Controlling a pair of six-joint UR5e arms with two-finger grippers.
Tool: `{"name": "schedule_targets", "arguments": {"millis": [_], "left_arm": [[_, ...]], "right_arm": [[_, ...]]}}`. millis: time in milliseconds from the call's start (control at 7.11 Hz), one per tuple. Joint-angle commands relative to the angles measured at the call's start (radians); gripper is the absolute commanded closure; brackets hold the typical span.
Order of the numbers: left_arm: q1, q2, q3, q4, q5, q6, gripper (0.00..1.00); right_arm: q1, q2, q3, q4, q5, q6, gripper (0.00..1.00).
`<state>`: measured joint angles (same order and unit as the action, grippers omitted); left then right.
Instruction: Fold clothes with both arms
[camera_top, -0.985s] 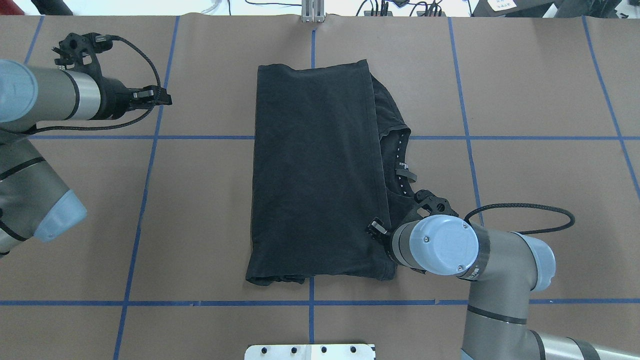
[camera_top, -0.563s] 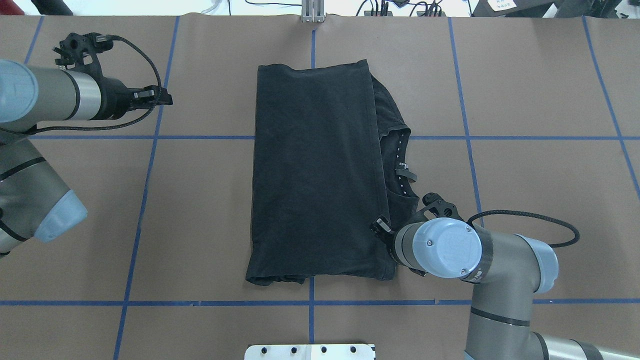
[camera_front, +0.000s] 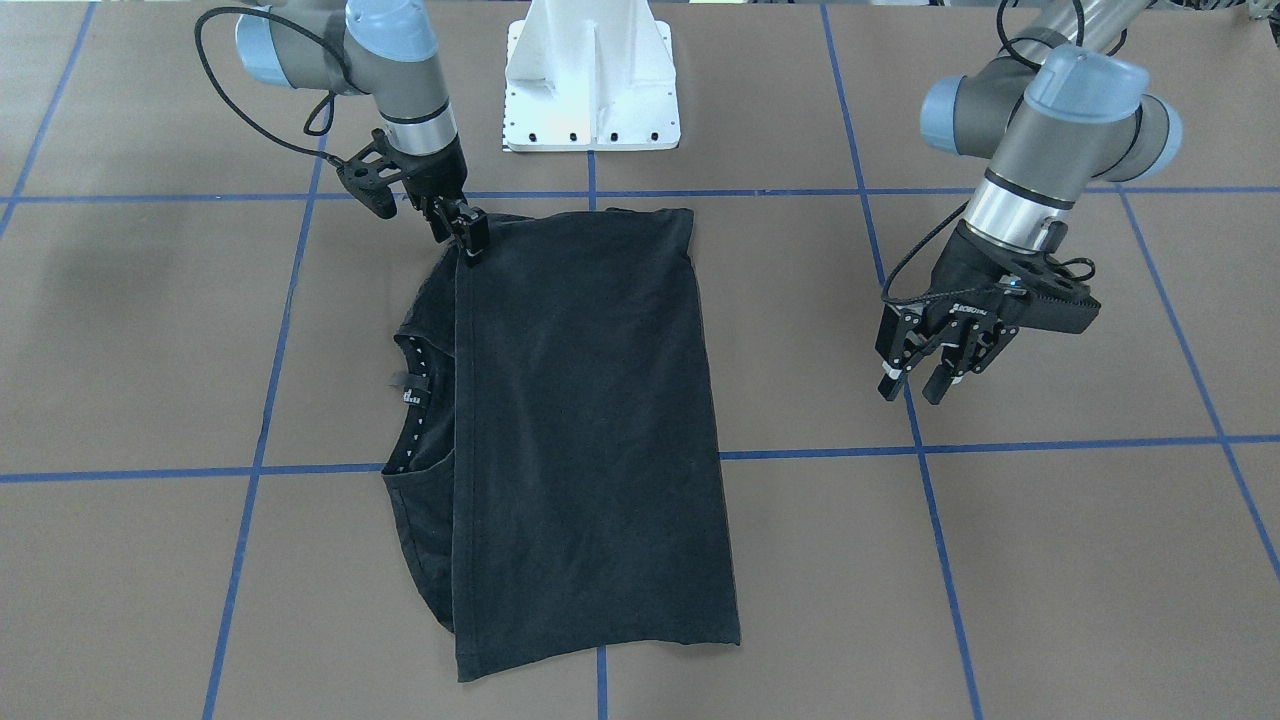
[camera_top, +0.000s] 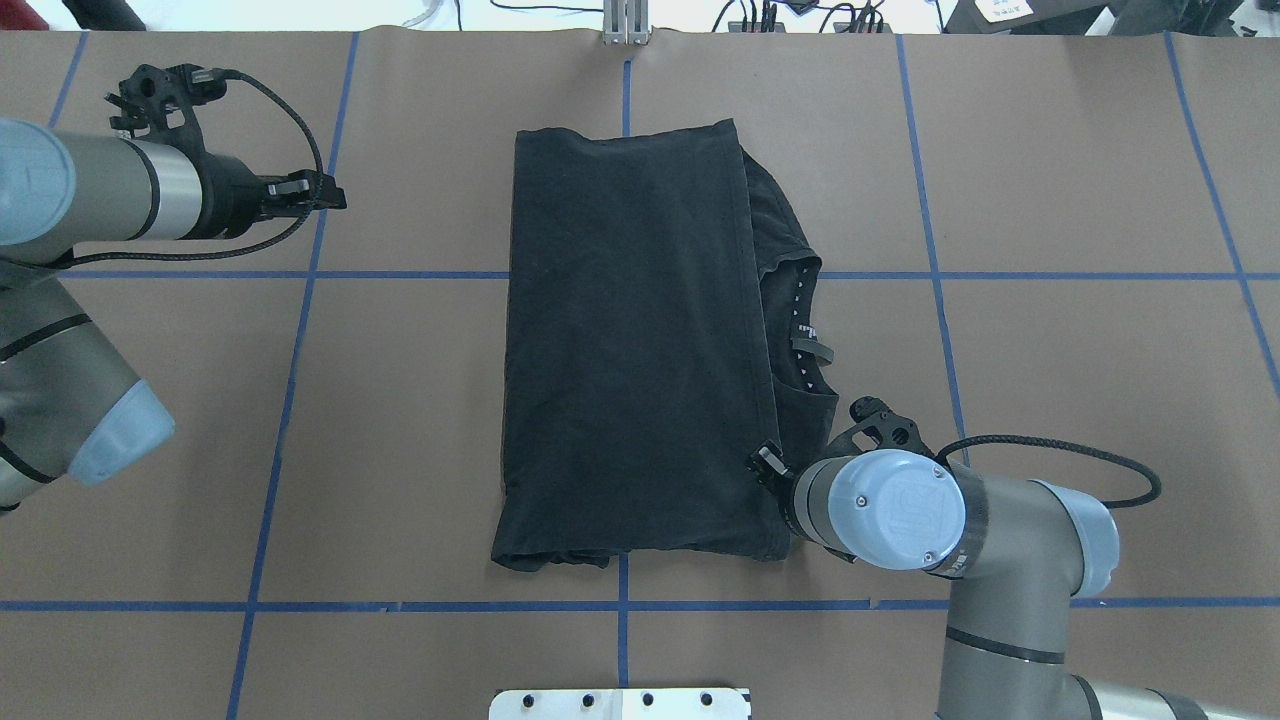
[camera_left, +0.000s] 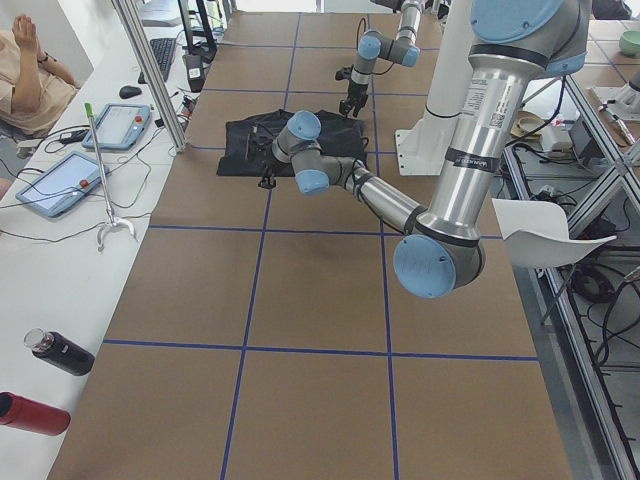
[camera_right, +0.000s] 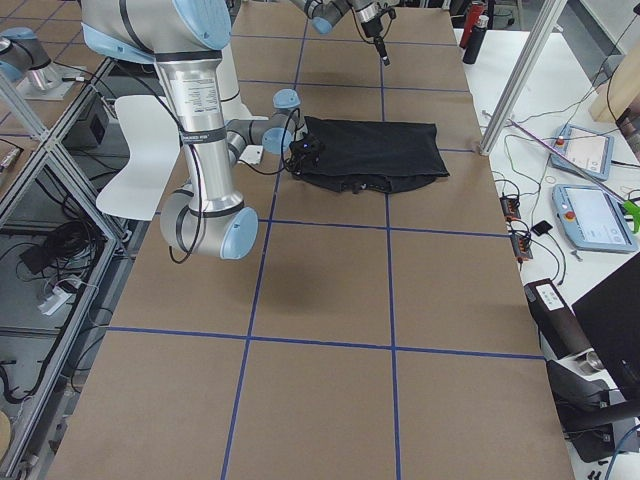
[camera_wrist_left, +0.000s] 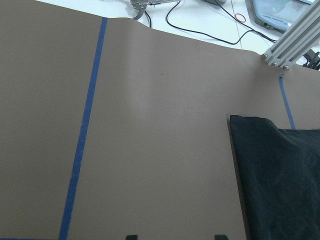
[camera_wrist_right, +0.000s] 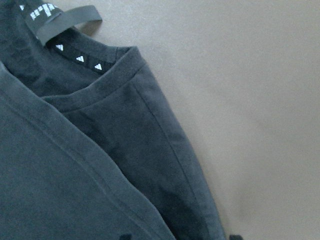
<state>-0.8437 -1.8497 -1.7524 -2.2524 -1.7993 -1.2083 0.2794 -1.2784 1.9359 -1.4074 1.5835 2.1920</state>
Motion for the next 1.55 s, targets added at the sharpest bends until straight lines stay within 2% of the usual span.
{"name": "schedule_targets", "arguments": {"millis": [0,1125,1266,1407], "left_arm": [[0.0,0.001,0.001,0.0,0.0,0.001,0.4],[0.0,0.001,-0.001,0.0,0.0,0.0,0.4],[0.0,0.001,-0.002,-0.001,0.0,0.0,0.4],[0.0,0.001,-0.004,0.0,0.0,0.001,0.4]], "right_arm": [[-0.015,-0.004,0.0,-0.001,-0.002,0.0,0.28],[-0.029,-0.002,-0.008,-0.005,-0.002,0.0,0.32],[-0.028,-0.002,-0.008,-0.007,-0.002,-0.001,0.41],[-0.028,-0.004,-0.008,-0.007,-0.002,0.0,0.56]]}}
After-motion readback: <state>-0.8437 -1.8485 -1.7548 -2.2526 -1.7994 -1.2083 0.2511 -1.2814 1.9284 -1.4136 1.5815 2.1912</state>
